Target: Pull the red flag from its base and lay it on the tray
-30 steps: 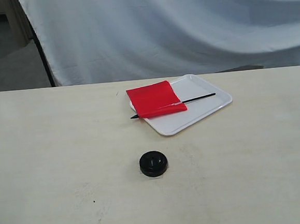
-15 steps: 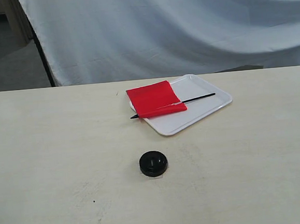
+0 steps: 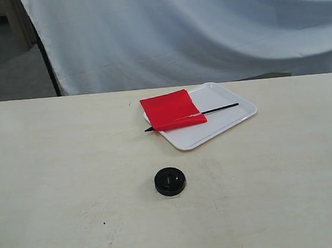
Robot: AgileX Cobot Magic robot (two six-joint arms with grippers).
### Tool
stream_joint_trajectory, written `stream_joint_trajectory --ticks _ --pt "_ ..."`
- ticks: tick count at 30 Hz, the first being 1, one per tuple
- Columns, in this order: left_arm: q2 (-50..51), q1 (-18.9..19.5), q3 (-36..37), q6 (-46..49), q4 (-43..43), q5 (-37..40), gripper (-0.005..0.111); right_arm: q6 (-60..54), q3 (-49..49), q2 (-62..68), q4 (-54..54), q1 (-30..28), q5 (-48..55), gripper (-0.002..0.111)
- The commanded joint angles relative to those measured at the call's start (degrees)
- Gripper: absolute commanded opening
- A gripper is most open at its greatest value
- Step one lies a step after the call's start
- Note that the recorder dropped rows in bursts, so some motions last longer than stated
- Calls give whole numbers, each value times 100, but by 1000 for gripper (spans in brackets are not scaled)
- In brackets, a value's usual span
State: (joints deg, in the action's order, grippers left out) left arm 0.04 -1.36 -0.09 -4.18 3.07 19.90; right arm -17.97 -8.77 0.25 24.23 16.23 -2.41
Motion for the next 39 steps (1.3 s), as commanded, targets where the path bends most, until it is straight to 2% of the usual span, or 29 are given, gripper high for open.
stream_joint_trajectory --ticks 1,3,6,21,24,27,29,39 --pt "-4 13 9 -15 -27 -22 1 3 877 -25 68 18 -162 -1" --pt "-4 13 9 -15 -31 -22 1 -288 877 -25 89 -16 603 -1" --pt "-4 13 9 -15 -31 -22 1 -348 877 -25 57 -16 993 -1" --pt "-4 13 9 -15 -31 -22 1 -233 877 -25 126 -16 941 -1" --pt "-4 13 9 -15 -31 -22 1 234 877 -25 -308 -5 984 -1" --pt "-4 13 9 -15 -31 -22 1 1797 877 -25 -1870 -16 960 -1" --pt "-4 13 9 -15 -31 -22 1 2399 877 -25 -2325 -16 988 -1" --pt "-4 13 9 -15 -31 -22 1 2377 877 -25 -2325 -16 1002 -1"
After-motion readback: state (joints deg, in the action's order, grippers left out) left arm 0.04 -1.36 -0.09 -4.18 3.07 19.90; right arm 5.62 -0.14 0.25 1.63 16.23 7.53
